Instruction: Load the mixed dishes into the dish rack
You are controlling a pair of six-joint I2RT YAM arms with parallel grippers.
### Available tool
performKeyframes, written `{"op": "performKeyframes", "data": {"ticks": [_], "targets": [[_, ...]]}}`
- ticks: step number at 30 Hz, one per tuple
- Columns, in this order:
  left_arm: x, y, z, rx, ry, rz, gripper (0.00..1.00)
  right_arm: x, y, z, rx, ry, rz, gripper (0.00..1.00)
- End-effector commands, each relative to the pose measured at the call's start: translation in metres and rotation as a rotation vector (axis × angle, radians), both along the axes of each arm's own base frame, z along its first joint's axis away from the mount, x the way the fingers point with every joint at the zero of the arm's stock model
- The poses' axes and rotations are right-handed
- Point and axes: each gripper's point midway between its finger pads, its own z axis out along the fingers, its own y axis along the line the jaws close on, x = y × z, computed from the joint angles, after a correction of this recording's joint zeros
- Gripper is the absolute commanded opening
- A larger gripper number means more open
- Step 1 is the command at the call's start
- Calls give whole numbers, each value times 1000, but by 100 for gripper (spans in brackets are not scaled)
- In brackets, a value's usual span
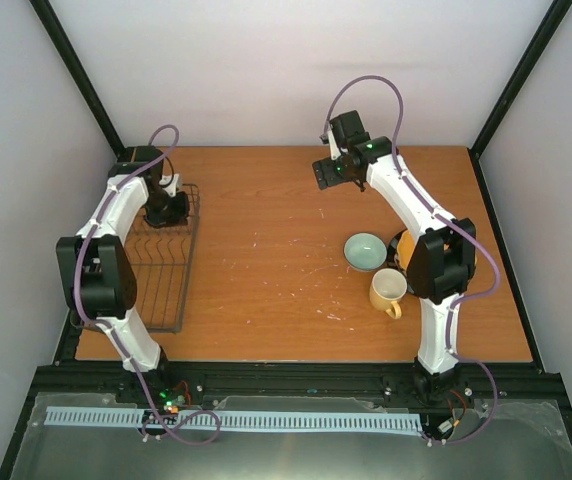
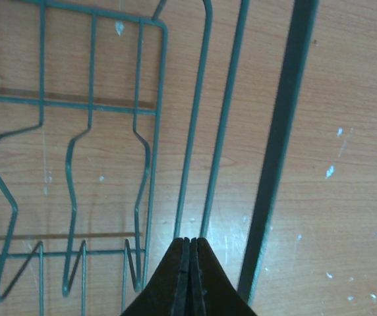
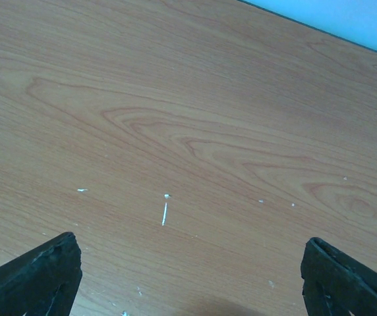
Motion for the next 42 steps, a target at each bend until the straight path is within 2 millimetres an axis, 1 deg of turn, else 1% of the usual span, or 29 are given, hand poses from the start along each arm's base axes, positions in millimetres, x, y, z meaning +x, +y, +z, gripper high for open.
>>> {"op": "performKeyframes", "data": {"ticks": [1,4,8,11,14,16,21,24,36,37,38,39,42], "targets": [[21,10,-8,75,-52,-27,1,-5,-9,14,-27,-29,-4,90],[38,9,-13,69,-74,-31,1,-5,-9,10,-35,-24,-5,90],[62,5,-14,49,-124,-29,1,-3,-10,8,-42,-25,-4,90],[72,0,-19,47,-141,-38,1,-2,-10,8,-48,-30,-8,90],[79,-4,-21,34,-146,-48,1,-1,-11,6,-52,-28,-11,90],[87,-5,-18,28,-160,-50,1,0,-11,5,-54,-27,-12,90],[118,-12,1,-7,-233,-48,1,1,-10,3,-55,-26,-11,90],[136,-17,8,-27,-267,-55,1,2,-10,2,-59,-28,-11,90],[183,-40,10,-114,-349,-87,0,5,-12,-1,-80,-33,-12,90],[188,-42,6,-124,-350,-92,1,5,-12,-2,-80,-31,-12,90],[194,-44,7,-132,-361,-93,1,5,-12,-1,-78,-33,-12,90],[203,-47,15,-144,-389,-99,1,6,-12,-1,-77,-33,-11,90],[220,-56,25,-171,-438,-108,1,7,-11,0,-73,-35,-10,90]]}}
